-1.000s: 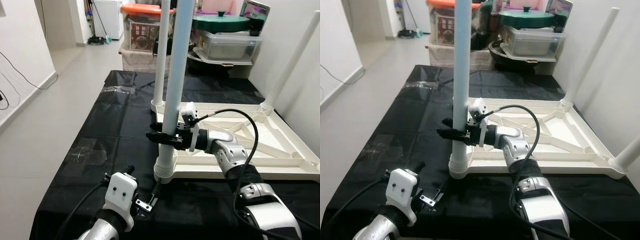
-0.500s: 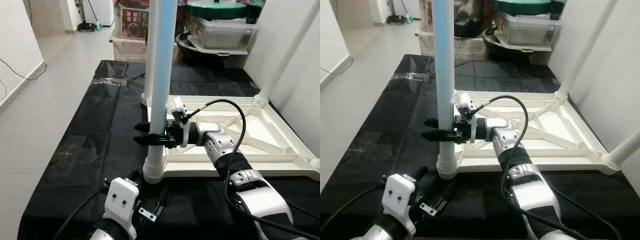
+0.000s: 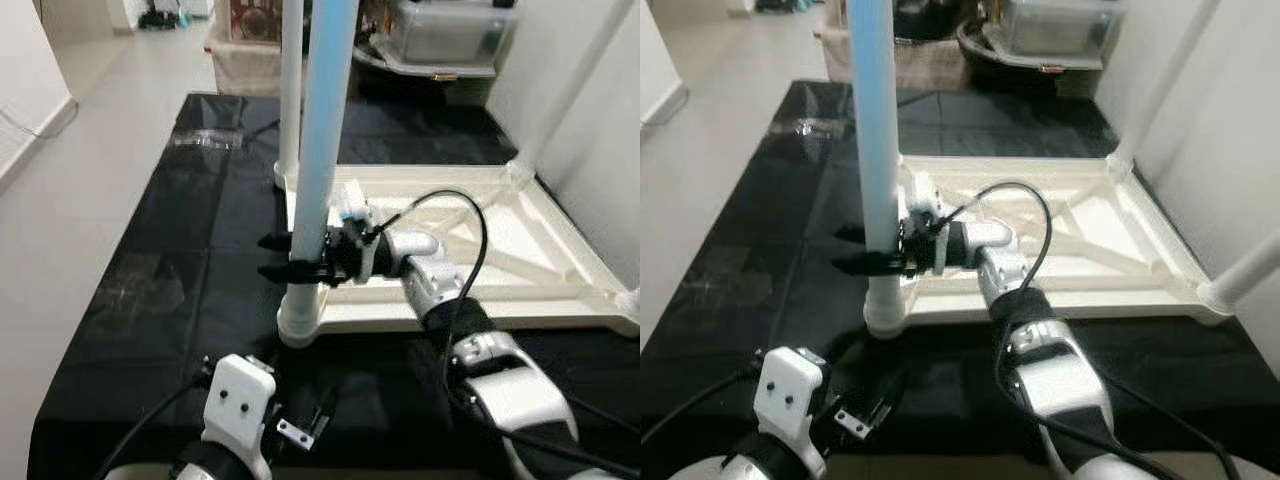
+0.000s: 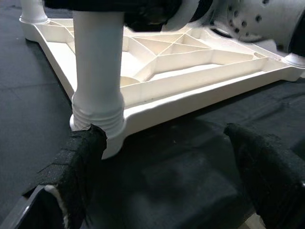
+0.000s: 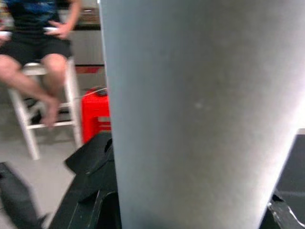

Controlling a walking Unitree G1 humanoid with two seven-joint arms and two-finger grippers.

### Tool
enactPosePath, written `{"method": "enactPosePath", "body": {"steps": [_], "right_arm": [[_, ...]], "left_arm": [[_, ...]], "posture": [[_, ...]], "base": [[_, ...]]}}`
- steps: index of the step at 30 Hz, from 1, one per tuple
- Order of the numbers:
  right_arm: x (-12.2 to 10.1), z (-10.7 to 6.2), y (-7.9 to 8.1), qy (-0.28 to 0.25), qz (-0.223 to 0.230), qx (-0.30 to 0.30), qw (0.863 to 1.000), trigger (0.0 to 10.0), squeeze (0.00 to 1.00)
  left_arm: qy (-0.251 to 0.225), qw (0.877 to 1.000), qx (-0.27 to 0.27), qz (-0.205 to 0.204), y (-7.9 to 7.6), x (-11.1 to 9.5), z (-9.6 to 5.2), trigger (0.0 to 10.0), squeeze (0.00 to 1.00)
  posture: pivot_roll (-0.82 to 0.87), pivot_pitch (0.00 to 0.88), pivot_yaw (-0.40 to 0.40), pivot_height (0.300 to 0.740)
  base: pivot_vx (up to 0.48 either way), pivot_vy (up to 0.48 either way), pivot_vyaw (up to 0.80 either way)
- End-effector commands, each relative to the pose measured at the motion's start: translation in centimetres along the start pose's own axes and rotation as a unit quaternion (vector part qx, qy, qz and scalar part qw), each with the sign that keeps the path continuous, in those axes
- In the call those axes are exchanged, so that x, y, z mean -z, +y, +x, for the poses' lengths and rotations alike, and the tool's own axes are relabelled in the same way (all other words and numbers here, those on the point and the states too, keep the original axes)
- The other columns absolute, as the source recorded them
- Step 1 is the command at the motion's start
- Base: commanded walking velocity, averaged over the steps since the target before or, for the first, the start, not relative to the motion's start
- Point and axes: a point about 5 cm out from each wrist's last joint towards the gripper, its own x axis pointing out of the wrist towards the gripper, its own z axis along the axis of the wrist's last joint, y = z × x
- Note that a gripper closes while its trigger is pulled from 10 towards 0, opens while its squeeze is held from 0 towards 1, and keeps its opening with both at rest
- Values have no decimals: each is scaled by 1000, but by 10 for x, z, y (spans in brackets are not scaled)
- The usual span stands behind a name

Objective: Building children table

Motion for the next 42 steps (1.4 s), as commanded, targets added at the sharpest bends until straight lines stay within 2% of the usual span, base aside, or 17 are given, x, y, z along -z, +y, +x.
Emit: {"method": "enactPosePath", "body": {"steps": [1, 7, 13, 16, 19, 21, 22, 23, 25, 27, 28, 29, 31, 32, 34, 41, 42], "right_arm": [[33, -9, 8, 40, 37, 41, 998, 0, 0], [37, -18, 3, 37, 52, 109, 992, 0, 0], [37, -34, -13, 66, 61, 253, 963, 0, 0], [38, -43, -17, 63, 63, 358, 930, 0, 0], [38, -43, -17, 63, 63, 358, 930, 0, 0], [40, -48, -16, 63, 66, 415, 905, 0, 0], [43, -61, -13, 65, 53, 530, 844, 0, 0], [43, -61, -13, 65, 53, 530, 844, 0, 0], [47, -85, 3, 59, 46, 711, 699, 0, 0], [47, -85, 3, 59, 46, 711, 699, 0, 0], [48, -89, 9, 53, 55, 756, 651, 0, 0], [48, -89, 9, 53, 55, 756, 651, 0, 0], [44, -79, 11, 19, 67, 812, 580, 0, 0], [44, -79, 11, 19, 67, 812, 580, 0, 0], [38, -63, 3, -14, 93, 836, 540, 0, 0], [20, -56, -16, -36, 104, 855, 507, 0, 0], [17, -55, -17, -39, 106, 856, 504, 3059, 0]], "left_arm": [[10, 1000, 6, -7, -2, 1, -1, 10000, 0], [13, 1000, 8, -8, -2, 1, 0, 10000, 0], [15, 1000, 1, -3, 2, 2, 3, 10000, 0], [14, 1000, -2, 4, 5, 3, 6, 10000, 0], [14, 1000, -2, 4, 5, 3, 6, 10000, 0], [13, 1000, -4, 5, 7, 3, 8, 10000, 0], [11, 1000, -4, 7, 10, 5, 12, 10000, 0], [11, 1000, -4, 7, 10, 5, 12, 10000, 0], [9, 1000, -8, 8, 16, 9, 20, 10000, 0], [9, 1000, -8, 8, 16, 9, 20, 10000, 0], [10, 1000, -9, 8, 18, 11, 22, 10000, 0], [10, 1000, -9, 8, 18, 11, 22, 10000, 0], [13, 1000, -12, 9, 21, 16, 27, 10000, 0], [13, 1000, -12, 9, 21, 16, 27, 10000, 0], [14, 1000, -13, 11, 24, 19, 30, 10000, 0], [14, 1000, -14, 14, 27, 23, 34, 10000, 0], [13, 1000, -14, 15, 27, 24, 35, 10000, 0]], "posture": [[242, 227, -70, 740], [239, 228, -71, 740], [223, 213, -73, 740], [212, 199, -69, 740], [212, 199, -69, 740], [203, 182, -64, 740], [187, 156, -53, 740], [187, 156, -53, 740], [171, 123, -40, 740], [171, 123, -40, 740], [171, 123, -40, 740], [171, 123, -40, 740], [173, 88, -41, 740], [173, 88, -41, 740], [175, 72, -43, 740], [173, 51, -50, 740], [173, 51, -50, 740]], "base": [[0, 0, 0], [0, 0, 0], [0, 0, 0], [0, 0, 0], [0, 0, 0], [0, 0, 0], [0, 0, 0], [0, 0, 0], [0, 0, 0], [0, 0, 0], [0, 0, 0], [0, 0, 0], [0, 0, 0], [0, 0, 0], [0, 0, 0], [0, 0, 0], [0, 0, 0]]}}
